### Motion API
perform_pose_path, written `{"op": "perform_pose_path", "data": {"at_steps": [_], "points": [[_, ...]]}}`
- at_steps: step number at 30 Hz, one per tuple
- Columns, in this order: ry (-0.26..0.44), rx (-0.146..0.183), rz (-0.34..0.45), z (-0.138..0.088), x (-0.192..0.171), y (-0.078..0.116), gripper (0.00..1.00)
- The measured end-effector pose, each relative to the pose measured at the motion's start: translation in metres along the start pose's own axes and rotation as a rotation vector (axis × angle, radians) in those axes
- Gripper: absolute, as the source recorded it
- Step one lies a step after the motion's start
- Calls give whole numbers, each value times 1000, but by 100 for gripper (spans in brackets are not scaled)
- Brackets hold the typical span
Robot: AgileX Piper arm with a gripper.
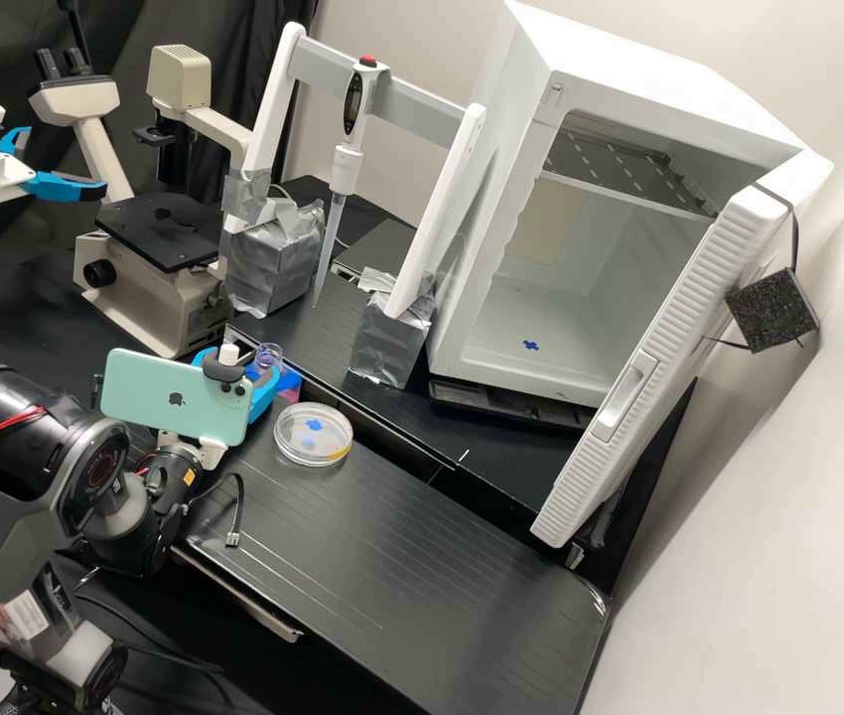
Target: Close the bottle
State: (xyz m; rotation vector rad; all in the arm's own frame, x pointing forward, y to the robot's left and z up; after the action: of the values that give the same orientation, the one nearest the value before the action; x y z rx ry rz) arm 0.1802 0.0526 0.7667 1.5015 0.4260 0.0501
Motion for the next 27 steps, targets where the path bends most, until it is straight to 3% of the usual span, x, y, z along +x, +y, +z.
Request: {"op": "perform_pose_path", "data": {"at_steps": [27], "points": [[13,-12,7,-1,-2,3,0]]}}
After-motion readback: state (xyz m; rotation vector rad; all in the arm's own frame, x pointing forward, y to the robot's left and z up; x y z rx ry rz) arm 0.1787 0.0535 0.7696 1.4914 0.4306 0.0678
